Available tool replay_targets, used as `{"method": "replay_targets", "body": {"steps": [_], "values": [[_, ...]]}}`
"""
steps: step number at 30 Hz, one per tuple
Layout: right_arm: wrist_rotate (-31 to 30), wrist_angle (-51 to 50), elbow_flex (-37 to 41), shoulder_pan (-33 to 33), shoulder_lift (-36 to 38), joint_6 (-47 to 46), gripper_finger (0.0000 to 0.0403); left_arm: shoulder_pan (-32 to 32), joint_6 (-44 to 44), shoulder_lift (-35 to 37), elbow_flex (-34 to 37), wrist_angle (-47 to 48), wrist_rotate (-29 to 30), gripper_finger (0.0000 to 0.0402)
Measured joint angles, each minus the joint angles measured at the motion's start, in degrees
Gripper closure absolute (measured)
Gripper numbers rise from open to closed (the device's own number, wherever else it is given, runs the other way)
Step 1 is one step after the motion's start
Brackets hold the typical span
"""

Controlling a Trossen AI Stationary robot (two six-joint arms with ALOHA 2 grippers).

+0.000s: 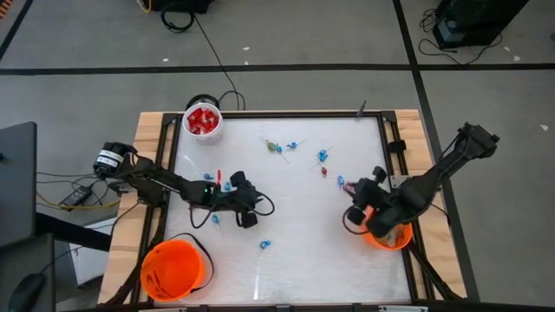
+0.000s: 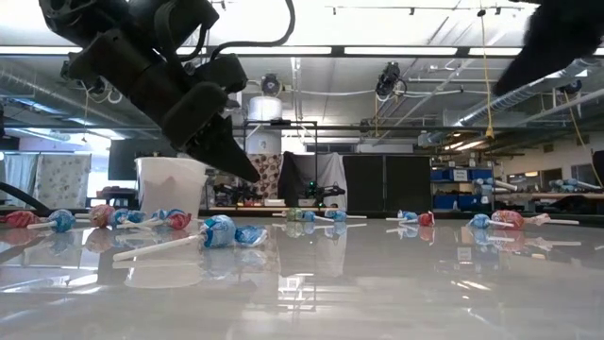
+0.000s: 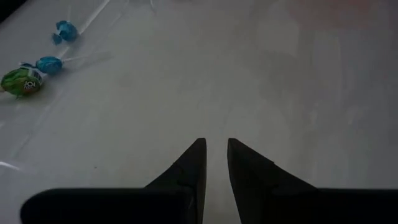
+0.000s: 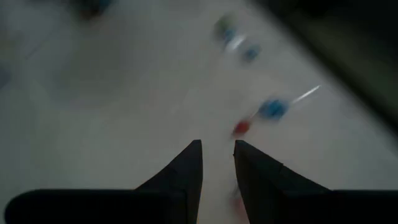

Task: Sort candy by brand, put in halloween buckets
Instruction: Put the red sucker into the left orange bucket

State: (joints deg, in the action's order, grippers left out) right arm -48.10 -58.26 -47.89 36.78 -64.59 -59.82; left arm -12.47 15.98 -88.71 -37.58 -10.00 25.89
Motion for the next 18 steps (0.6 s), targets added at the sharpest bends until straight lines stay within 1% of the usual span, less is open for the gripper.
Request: {"method": "replay_targets", "body": {"steps": [2,4,6,9,11,13,15,18], "values": [[-6.73,3.01,2.07,-1.36,-1.13,-1.73,0.0298,0.00,-0.34,-0.41,0.00,-0.57,0.00,0.0330],[-8.83,5.24,3.64,-3.14,-2.28,-2.44,0.0298,0.26,-0.33,-1.37,0.00,-2.63,0.19,0.0330],[-8.06,6.49,4.95,-5.35,-3.23,-2.40,0.0298,0.81,-0.03,-2.88,0.00,-6.33,0.48,0.0330],[-7.18,6.58,6.48,-8.71,-4.90,-4.74,0.0298,1.86,0.10,-5.71,0.00,-11.38,0.62,0.0330],[-6.53,6.60,6.98,-10.61,-6.06,-5.86,0.0298,2.73,-0.17,-7.80,-0.02,-13.95,-0.32,0.0330],[-5.34,6.58,7.03,-12.30,-7.27,-5.60,0.0298,3.90,-0.85,-9.68,0.00,-16.42,-2.55,0.0330],[-4.15,6.60,7.05,-13.79,-8.13,-3.29,0.0298,5.16,-1.77,-11.60,-0.01,-19.97,-4.78,0.0330],[-1.47,6.58,7.05,-16.23,-8.91,0.52,0.0298,7.34,-4.74,-14.55,0.00,-28.01,-11.00,0.0330]]}}
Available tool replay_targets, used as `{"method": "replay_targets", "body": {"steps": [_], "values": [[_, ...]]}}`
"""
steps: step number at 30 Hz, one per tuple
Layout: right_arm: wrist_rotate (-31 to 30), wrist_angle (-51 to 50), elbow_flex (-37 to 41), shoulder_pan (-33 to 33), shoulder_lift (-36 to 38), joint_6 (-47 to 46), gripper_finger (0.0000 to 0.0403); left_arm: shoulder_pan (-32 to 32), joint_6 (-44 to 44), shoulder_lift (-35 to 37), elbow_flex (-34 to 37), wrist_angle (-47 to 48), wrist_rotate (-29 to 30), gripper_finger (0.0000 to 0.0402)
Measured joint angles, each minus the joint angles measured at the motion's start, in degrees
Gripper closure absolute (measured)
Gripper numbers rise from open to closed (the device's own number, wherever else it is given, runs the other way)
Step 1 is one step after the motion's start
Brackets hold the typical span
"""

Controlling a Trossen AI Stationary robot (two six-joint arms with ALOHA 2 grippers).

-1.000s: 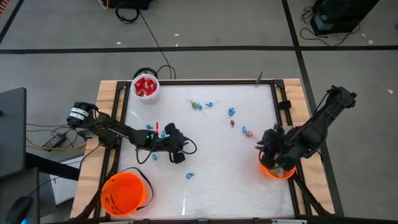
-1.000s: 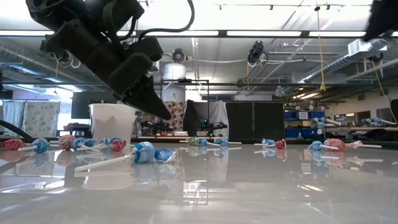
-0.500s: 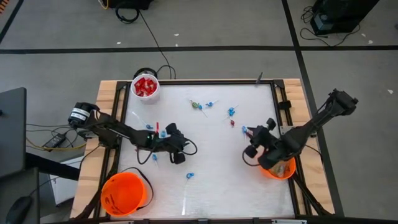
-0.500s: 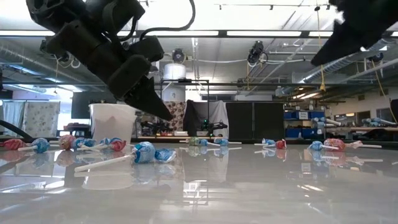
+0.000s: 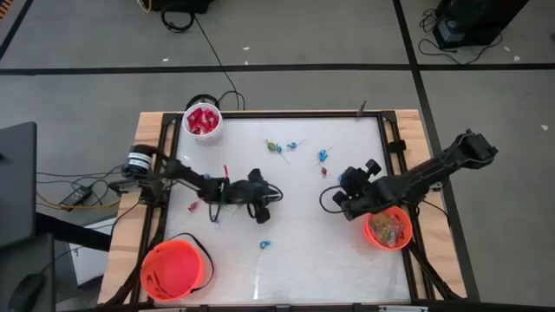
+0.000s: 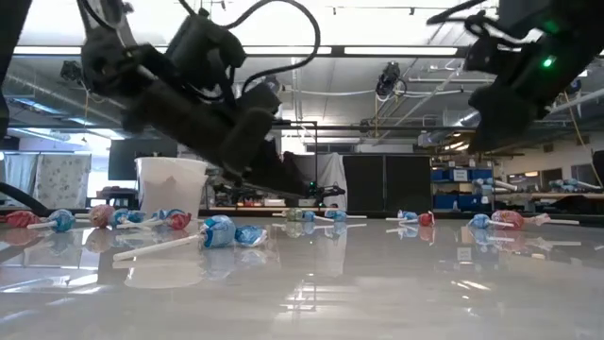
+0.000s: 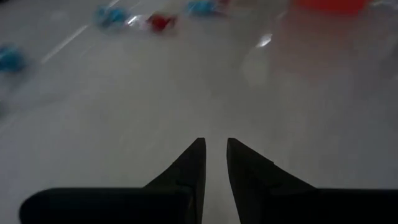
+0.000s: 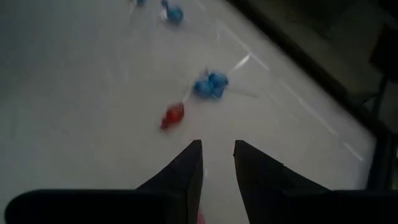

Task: Sort candy by brand, put in halloween buckets
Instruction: Put the red sucker into the left orange bucket

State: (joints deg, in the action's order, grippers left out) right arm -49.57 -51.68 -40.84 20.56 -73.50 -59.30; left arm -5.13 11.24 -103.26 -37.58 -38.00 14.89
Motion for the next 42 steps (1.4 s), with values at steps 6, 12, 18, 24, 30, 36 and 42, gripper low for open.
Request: {"method": "replay_targets", "body": {"steps": [6,12,18,24,30,36,42], "values": [[14.10,-0.17,0.00,-4.87,0.18,7.71,0.0298,2.84,-1.83,-4.47,-0.07,-11.26,-7.49,0.0330],[28.18,-1.16,0.00,-9.08,2.04,15.50,0.0298,3.85,-2.06,-5.91,-0.04,-11.63,-8.52,0.0330],[34.61,-5.27,0.37,-14.17,2.41,21.29,0.0298,3.81,-3.15,-5.91,-0.04,-12.28,-9.09,0.0330],[39.35,-1.25,3.57,-20.65,2.36,28.56,0.0298,3.65,-3.12,-5.91,-0.04,-11.93,-10.77,0.0330],[43.92,2.78,4.63,-24.48,2.36,32.45,0.0298,3.52,-3.12,-5.91,-0.04,-11.86,-11.29,0.0330],[45.63,2.91,4.63,-26.14,1.72,34.04,0.0298,3.54,-3.28,-5.91,-0.04,-11.82,-11.23,0.0330],[46.11,2.95,4.63,-27.07,-3.16,36.18,0.0298,3.54,-3.30,-5.91,-0.04,-11.80,-11.14,0.0330]]}}
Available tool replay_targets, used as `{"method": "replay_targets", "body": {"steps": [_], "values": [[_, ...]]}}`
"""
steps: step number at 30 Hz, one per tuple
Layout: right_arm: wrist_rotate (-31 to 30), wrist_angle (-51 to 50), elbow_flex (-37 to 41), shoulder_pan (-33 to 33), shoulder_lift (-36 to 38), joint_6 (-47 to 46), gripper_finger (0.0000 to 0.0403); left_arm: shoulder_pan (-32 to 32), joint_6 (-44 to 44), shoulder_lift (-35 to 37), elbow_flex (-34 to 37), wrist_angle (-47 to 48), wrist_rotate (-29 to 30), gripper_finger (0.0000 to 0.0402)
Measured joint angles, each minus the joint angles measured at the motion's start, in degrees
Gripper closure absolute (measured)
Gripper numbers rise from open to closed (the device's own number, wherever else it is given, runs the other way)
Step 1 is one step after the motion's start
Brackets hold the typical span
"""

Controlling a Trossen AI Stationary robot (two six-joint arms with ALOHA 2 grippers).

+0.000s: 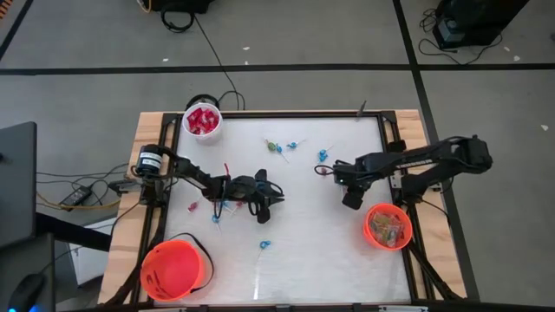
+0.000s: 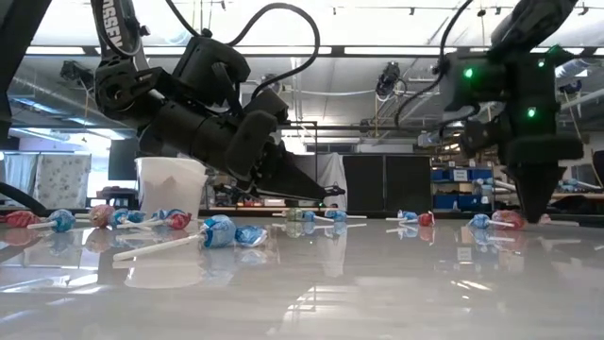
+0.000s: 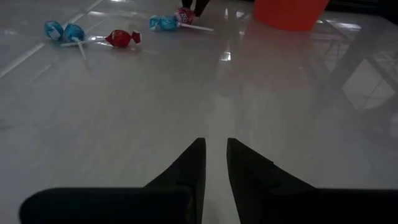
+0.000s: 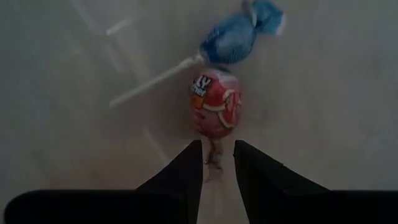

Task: Sort candy by brand, put in halloween buckets
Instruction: Put the red sucker into the left orange bucket

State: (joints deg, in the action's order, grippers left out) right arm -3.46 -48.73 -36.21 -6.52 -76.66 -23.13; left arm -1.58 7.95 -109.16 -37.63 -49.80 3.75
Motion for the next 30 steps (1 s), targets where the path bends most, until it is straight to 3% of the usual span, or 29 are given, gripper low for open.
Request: {"method": "replay_targets", "body": {"steps": [6,11,14,19,24,30], "values": [[0.09,0.10,-0.24,-0.01,-5.44,1.02,0.0302,0.00,0.01,0.02,0.00,0.19,0.01,0.0330],[0.59,0.77,-0.44,0.02,-7.09,0.36,0.0355,0.26,0.12,0.03,0.00,1.55,-0.05,0.0330],[0.64,1.37,-0.14,0.20,-6.30,0.21,0.0388,1.73,3.71,0.03,0.02,1.18,-3.19,0.0330],[-1.84,3.54,0.44,1.59,-2.77,-1.30,0.0380,4.98,5.93,0.04,0.02,-0.40,-7.81,0.0329],[-6.03,12.85,0.28,3.56,-0.03,-2.17,0.0391,7.04,5.94,0.04,0.02,-1.42,-8.89,0.0318],[-6.10,32.72,0.11,5.12,-1.61,3.88,0.0391,7.50,6.05,0.04,0.02,-5.07,-12.82,0.0266]]}}
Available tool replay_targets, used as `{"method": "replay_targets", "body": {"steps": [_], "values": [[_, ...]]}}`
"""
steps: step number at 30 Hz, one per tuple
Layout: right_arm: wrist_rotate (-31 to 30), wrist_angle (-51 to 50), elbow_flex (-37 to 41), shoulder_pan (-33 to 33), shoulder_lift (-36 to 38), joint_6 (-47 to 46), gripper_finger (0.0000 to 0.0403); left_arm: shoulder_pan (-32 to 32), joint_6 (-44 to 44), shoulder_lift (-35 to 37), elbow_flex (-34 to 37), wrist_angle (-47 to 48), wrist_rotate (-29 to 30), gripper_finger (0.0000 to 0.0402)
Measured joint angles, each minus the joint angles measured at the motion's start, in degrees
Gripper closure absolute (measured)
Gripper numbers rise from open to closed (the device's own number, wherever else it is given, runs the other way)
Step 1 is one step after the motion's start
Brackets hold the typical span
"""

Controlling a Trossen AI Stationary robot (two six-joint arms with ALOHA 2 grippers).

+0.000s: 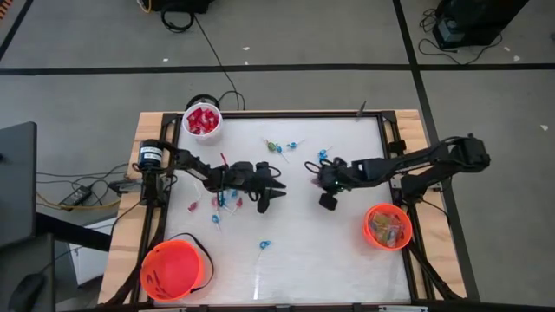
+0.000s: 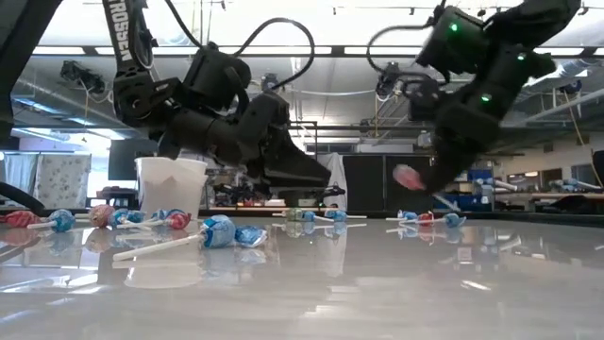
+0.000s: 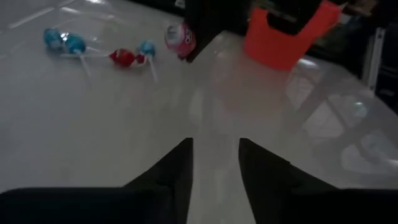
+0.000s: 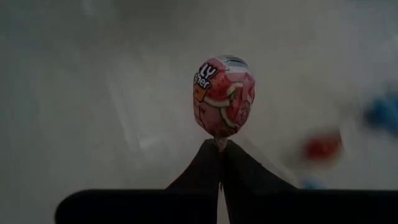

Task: Sort candy by brand, put in halloween buckets
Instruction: Put the red sucker into the left orange bucket

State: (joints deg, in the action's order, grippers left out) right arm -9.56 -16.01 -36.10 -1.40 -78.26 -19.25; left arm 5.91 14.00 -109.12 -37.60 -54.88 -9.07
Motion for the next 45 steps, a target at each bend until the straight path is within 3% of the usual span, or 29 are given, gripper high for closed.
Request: {"method": "replay_targets", "body": {"steps": [7,15,26,45], "values": [[-0.12,18.64,-0.07,1.02,-5.76,7.53,0.0391,0.00,-0.26,0.02,0.00,-3.46,-0.56,0.0205],[-4.43,29.44,-0.07,2.17,-11.69,13.14,0.0391,-0.02,-1.82,0.02,0.00,-7.02,0.55,0.0198],[-2.34,38.47,-0.12,2.20,-12.11,15.41,0.0391,-0.05,-1.97,0.04,-0.24,-13.07,3.44,0.0177],[-0.87,43.31,-0.13,2.79,-12.06,16.44,0.0385,-0.41,-1.97,0.04,-0.22,-16.16,3.44,0.0260]]}}
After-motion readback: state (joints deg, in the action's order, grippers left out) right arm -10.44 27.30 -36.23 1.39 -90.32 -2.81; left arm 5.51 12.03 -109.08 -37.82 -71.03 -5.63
